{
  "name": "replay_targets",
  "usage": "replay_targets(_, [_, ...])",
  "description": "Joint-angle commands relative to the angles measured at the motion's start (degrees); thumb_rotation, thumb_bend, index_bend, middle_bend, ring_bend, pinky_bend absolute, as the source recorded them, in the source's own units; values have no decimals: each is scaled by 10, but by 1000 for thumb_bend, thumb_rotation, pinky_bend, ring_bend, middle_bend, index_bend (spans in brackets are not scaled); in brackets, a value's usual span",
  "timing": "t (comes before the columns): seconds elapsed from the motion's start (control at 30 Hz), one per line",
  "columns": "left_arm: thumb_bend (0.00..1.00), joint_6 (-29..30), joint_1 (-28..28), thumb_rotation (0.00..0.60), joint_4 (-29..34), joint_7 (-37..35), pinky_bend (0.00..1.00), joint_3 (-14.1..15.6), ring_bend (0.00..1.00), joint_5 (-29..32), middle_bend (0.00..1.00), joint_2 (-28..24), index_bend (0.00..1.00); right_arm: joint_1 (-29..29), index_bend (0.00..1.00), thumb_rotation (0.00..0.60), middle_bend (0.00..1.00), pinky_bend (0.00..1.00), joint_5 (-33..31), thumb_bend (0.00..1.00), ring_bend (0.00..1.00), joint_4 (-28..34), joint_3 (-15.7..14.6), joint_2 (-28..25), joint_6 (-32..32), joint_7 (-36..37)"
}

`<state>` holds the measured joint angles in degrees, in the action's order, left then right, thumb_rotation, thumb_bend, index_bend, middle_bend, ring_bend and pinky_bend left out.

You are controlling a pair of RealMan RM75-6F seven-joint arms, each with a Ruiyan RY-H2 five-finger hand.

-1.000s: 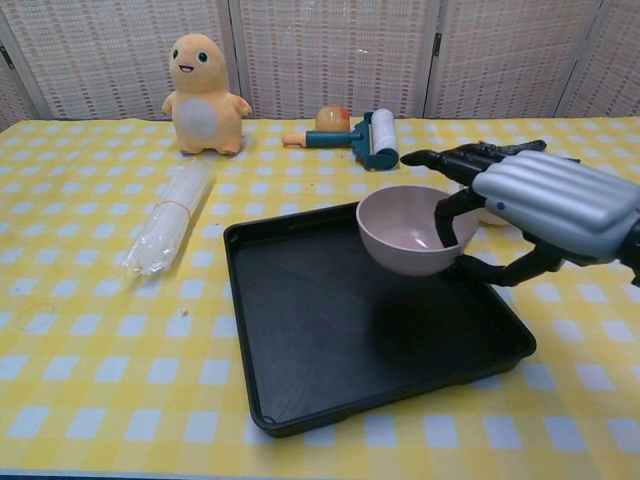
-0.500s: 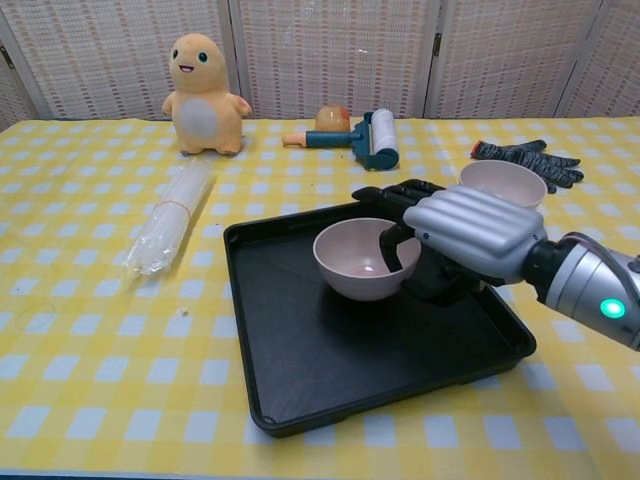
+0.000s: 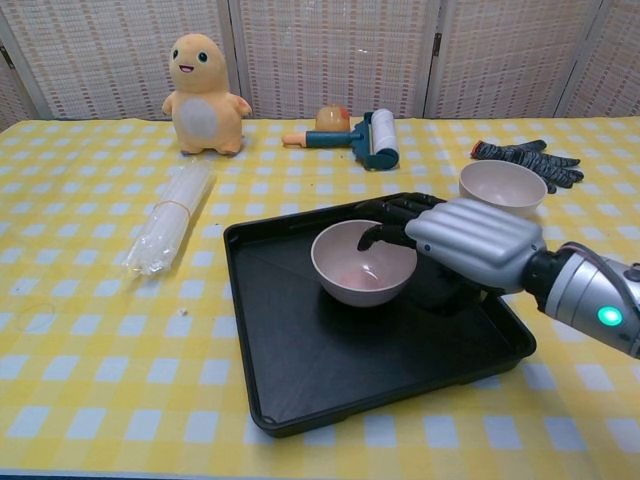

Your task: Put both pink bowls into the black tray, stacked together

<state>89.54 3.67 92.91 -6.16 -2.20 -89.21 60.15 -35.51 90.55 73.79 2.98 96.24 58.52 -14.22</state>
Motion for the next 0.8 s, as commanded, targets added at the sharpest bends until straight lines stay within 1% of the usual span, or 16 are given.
replay_targets(0.03, [220,-1,1,600,-1,1,0,0,0,0,10,1,0,8,68,600,0,0,-1,490,0,18,-5,-17,12,-1])
replay_targets(0.17, [221,-1,0,600,-1,2,0,0,0,0,10,1,0,24,64,600,0,0,9,490,0,41,-13,-44,45,8])
replay_targets(0.23, [221,1,0,600,-1,4,0,-1,0,0,10,1,0,37,64,600,0,0,14,489,0,48,-13,-60,74,11])
replay_targets(0.33, [220,0,0,600,0,10,0,0,0,-1,10,3,0,53,69,600,0,0,8,489,0,46,-5,-82,106,21])
replay_targets(0.4, [220,-2,1,600,1,15,0,1,0,-3,10,5,0,64,122,600,0,0,-8,490,0,34,5,-98,119,27])
replay_targets(0.5, [220,-5,3,600,3,22,0,3,0,-6,10,8,0,69,224,600,0,0,-37,490,0,11,17,-111,112,42])
replay_targets(0.6, [221,-7,5,600,3,27,0,3,0,-7,10,11,0,65,294,600,0,0,-63,489,0,-14,29,-114,89,60])
replay_targets(0.7, [220,-13,7,600,3,32,0,3,0,-6,10,15,0,54,353,600,0,0,-81,490,0,-58,40,-105,65,73])
replay_targets(0.8, [220,-18,10,600,2,34,0,3,0,-7,10,17,0,41,384,600,0,0,-84,490,0,-103,44,-88,54,66])
